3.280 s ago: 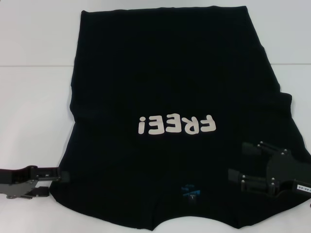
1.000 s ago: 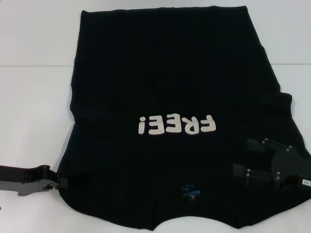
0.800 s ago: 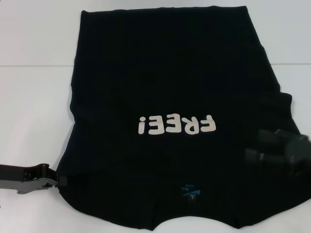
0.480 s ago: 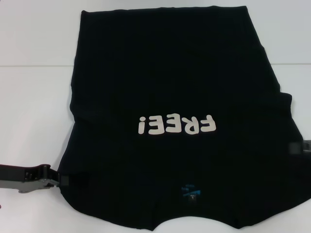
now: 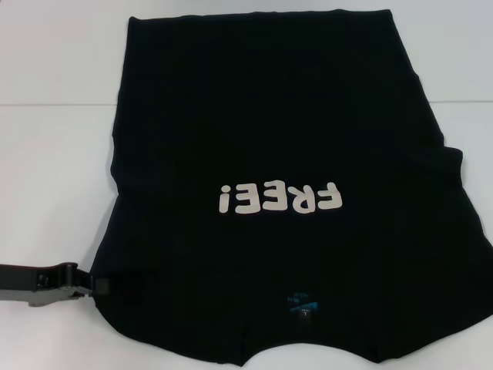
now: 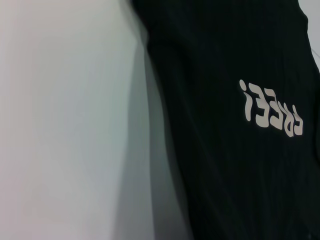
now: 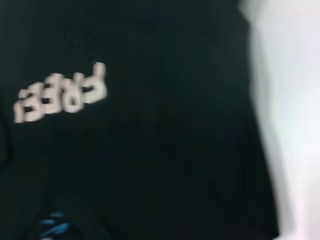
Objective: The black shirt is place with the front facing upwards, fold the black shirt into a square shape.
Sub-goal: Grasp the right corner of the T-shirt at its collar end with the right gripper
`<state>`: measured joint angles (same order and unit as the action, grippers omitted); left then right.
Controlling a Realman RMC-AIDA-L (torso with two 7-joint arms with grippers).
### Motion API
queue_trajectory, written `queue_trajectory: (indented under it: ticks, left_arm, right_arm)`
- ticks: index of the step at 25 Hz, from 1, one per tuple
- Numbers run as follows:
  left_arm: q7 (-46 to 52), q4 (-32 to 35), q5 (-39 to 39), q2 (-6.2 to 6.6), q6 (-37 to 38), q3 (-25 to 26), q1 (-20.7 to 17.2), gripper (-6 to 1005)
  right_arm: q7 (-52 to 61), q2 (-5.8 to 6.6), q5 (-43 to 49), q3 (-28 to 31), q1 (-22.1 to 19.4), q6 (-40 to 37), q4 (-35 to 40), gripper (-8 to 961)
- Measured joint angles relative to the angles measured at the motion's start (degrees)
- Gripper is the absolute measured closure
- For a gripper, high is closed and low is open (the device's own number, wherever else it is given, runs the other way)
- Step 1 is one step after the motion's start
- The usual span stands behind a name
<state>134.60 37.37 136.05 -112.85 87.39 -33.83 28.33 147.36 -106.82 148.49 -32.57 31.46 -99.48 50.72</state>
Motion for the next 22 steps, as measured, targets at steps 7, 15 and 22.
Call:
queue_trajectory:
  ticks: [7, 15, 22]
  left_arm:
    - [-0.2, -0.1, 0.0, 0.0, 0.2, 0.1, -0.1, 1001]
    - [-0.3, -0.1, 0.0, 0.0, 0.5, 0.5, -0.4, 1001]
    - [-0.8, -0.2, -0.1, 0.0, 0.3, 0.6, -0.4, 1001]
  right_arm:
    - [-0.9, -0.24, 1.9, -0.8, -0.3, 4.3, -2.9, 53]
    - [-2.0, -1.1, 2.2, -1.6, 0.5, 7.6, -5.5, 76]
    - [-2.3, -1.71, 2.2, -3.1, 1.6, 9.8, -7.0, 96]
